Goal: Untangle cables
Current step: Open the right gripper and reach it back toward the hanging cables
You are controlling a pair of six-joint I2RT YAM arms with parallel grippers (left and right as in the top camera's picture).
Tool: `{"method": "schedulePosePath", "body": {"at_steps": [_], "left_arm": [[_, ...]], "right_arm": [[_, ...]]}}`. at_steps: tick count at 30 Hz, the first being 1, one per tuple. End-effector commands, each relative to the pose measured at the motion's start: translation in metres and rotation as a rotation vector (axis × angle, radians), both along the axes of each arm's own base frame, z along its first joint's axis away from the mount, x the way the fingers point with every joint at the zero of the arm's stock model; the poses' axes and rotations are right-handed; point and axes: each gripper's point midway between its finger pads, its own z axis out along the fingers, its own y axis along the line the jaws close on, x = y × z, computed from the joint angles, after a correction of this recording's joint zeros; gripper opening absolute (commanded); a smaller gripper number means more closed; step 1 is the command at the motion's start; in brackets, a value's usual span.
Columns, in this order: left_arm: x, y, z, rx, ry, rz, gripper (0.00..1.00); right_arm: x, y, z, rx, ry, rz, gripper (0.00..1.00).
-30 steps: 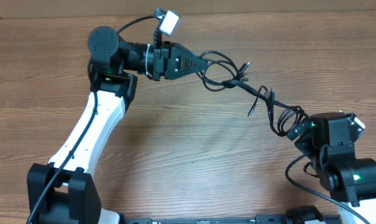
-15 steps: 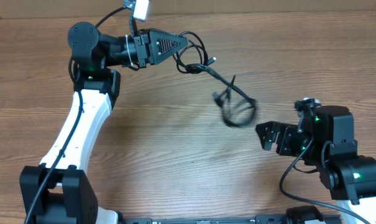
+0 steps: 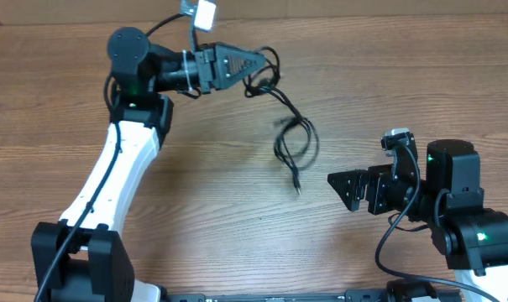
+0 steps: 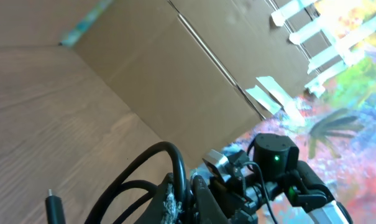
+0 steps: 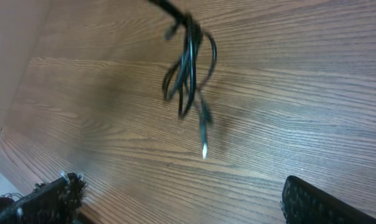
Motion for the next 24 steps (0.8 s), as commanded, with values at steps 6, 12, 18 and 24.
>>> {"method": "schedulePosePath", "body": {"at_steps": [6,12,18,24], "left_arm": [[-0.031,-0.04,0.021,-0.027,-0.063,-0.089,0.04],[-0.048,-0.055,0.028,-0.044,-0.067,-0.15,0.04],[-0.06,-0.054,0.041,-0.067,-0.092,-0.191,0.04],[-0.066,-0.039,0.06,-0.103,-0.157,-0.19,0.04]], "right_arm": [[0.017,0.0,-0.016,-0.013,0.058,-0.003,1.0],[0.037,-0.02,-0.057,-0.083,0.24,-0.179,1.0],[0.048,-0.037,-0.077,-0.157,0.294,-0.287,1.0],[0.042,-0.08,-0.092,-0.274,0.381,-0.583,1.0]]}}
